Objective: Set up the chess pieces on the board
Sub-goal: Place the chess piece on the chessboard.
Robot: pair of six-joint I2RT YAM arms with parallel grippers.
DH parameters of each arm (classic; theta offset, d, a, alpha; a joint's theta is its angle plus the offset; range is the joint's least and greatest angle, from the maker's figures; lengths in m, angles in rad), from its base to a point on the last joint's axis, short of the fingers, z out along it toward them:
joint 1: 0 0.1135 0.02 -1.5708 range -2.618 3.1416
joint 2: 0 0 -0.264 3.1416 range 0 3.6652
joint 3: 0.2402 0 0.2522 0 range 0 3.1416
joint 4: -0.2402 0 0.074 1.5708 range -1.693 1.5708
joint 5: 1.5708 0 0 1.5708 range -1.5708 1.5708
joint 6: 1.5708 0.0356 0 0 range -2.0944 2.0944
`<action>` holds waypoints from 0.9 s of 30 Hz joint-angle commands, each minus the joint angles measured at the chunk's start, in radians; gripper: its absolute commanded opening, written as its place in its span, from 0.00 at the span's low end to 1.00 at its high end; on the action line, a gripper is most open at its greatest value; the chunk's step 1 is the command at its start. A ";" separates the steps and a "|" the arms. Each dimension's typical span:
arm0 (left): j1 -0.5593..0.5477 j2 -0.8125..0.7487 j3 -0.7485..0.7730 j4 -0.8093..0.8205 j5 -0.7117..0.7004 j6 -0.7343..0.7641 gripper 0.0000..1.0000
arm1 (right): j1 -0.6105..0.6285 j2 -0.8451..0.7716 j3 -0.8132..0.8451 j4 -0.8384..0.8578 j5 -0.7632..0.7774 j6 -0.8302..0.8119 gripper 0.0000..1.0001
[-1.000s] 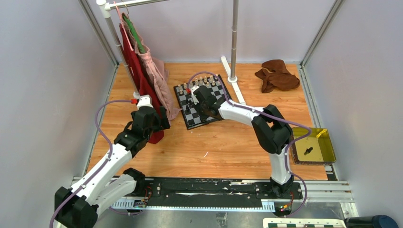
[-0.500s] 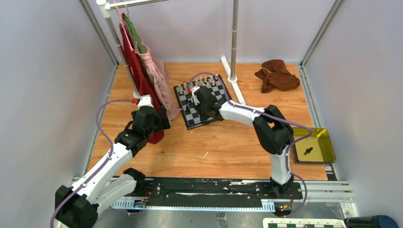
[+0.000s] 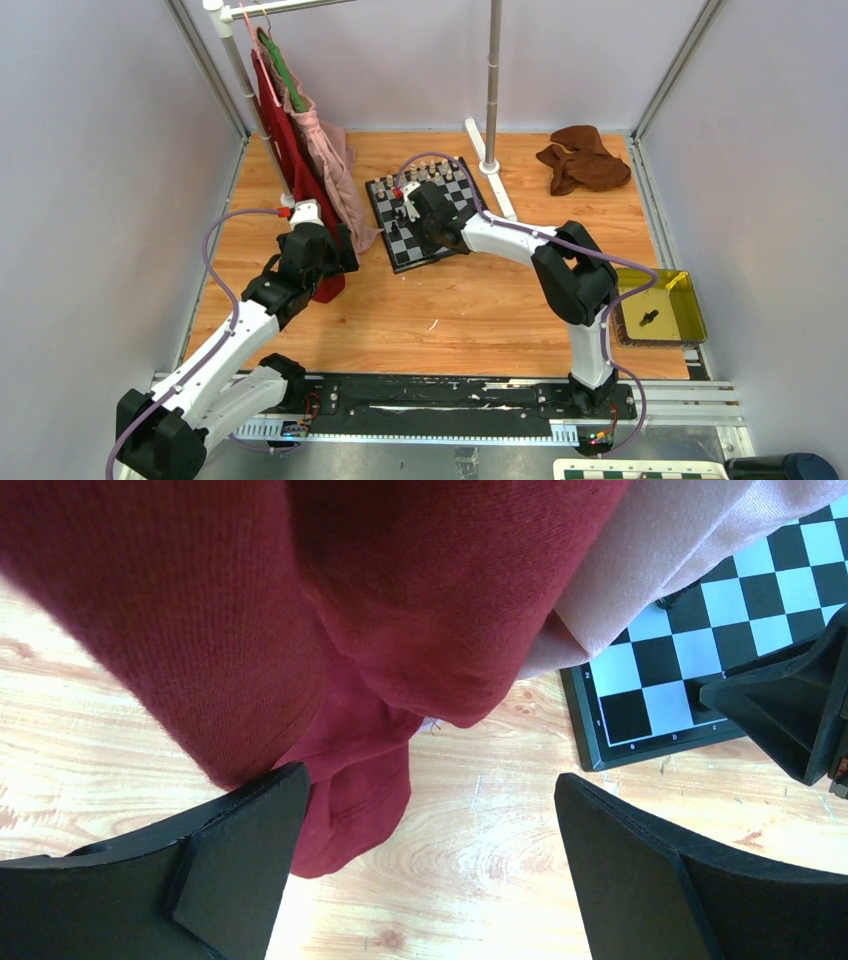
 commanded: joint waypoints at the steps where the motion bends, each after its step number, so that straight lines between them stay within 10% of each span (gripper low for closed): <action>1: 0.005 0.003 0.021 0.020 0.005 -0.011 1.00 | -0.008 -0.023 0.008 -0.034 -0.002 -0.003 0.29; 27: 0.005 0.001 0.013 0.035 -0.025 -0.019 1.00 | -0.043 -0.002 0.158 -0.091 -0.001 -0.030 0.34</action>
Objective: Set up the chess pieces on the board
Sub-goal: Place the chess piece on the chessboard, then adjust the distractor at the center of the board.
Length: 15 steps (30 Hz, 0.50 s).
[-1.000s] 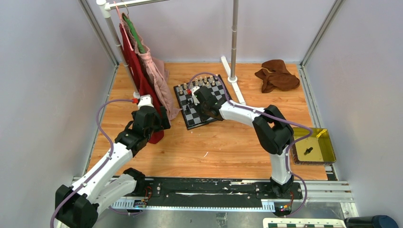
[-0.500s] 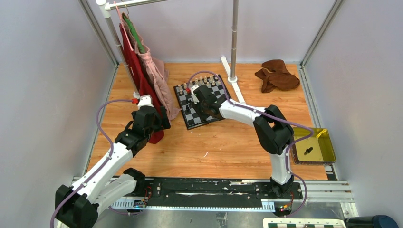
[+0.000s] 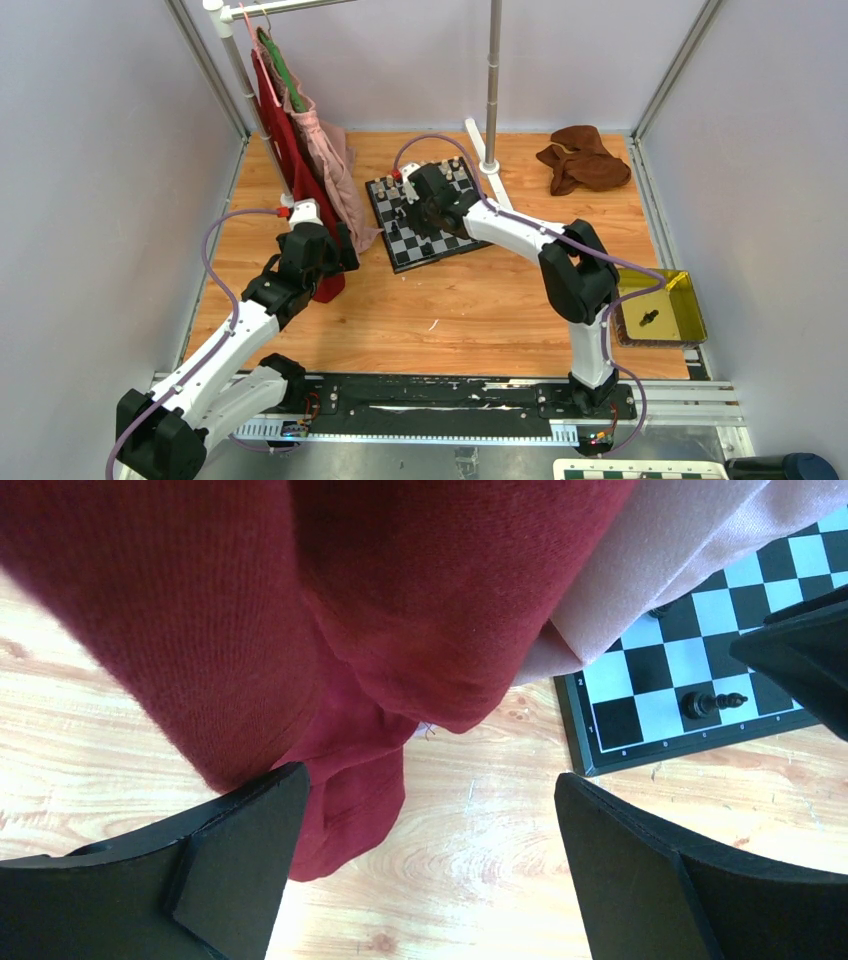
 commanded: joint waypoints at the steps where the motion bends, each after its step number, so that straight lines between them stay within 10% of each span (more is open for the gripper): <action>1: 0.005 0.000 0.013 0.030 -0.025 0.003 1.00 | -0.027 -0.002 0.044 -0.034 -0.003 -0.012 0.35; 15: -0.234 0.111 0.103 0.094 -0.233 0.142 1.00 | -0.107 0.001 0.070 -0.021 -0.005 0.005 0.34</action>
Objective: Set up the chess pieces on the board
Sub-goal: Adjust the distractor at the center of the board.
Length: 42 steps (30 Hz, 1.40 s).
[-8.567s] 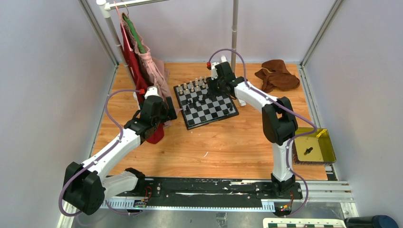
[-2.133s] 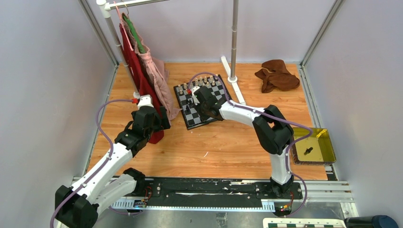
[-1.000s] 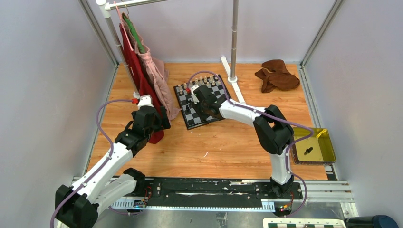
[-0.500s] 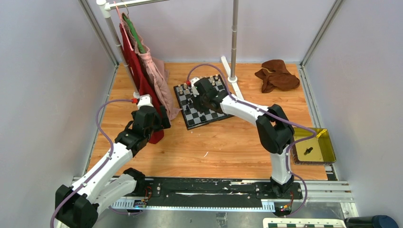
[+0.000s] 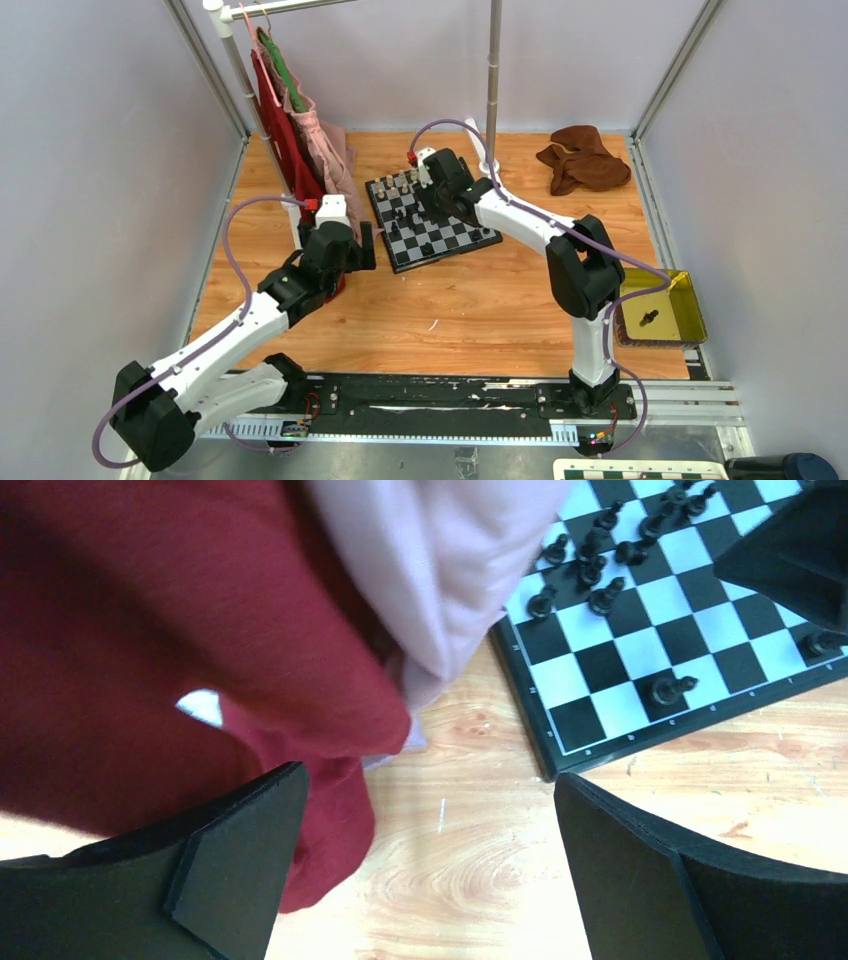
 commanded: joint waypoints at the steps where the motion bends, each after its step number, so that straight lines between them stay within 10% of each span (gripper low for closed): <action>1: -0.064 0.063 0.058 0.051 -0.095 0.059 1.00 | -0.033 -0.001 0.030 -0.016 0.009 0.007 0.34; 27: -0.057 0.709 0.511 -0.003 0.046 -0.007 1.00 | -0.215 -0.092 -0.057 0.104 0.021 0.094 0.33; 42: -0.099 0.588 0.495 -0.099 0.042 -0.084 0.96 | -0.234 -0.080 -0.101 0.139 -0.005 0.116 0.32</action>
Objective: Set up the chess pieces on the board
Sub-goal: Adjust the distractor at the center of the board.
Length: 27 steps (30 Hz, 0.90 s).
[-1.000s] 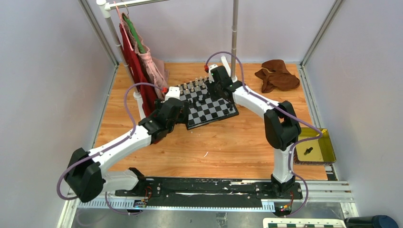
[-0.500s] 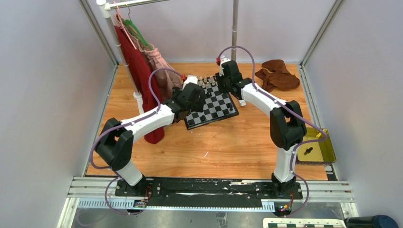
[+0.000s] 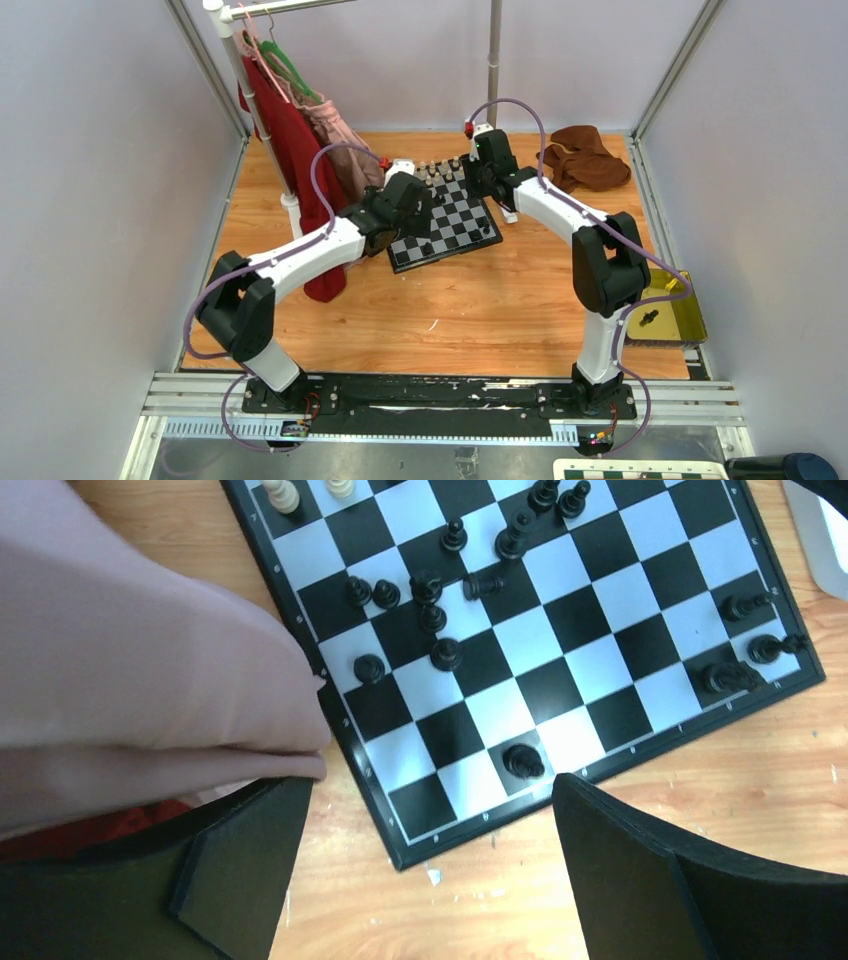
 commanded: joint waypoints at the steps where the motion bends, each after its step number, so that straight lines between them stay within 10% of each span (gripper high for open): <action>1: -0.027 -0.145 -0.059 -0.065 -0.050 -0.046 0.96 | -0.007 -0.012 -0.014 0.019 -0.021 0.021 0.32; 12: -0.042 -0.463 -0.248 -0.113 -0.144 -0.098 0.95 | -0.001 -0.031 -0.048 0.019 -0.011 0.024 0.31; 27: -0.104 -0.335 -0.118 -0.080 -0.008 0.033 0.93 | -0.006 -0.037 -0.028 0.016 0.053 0.022 0.31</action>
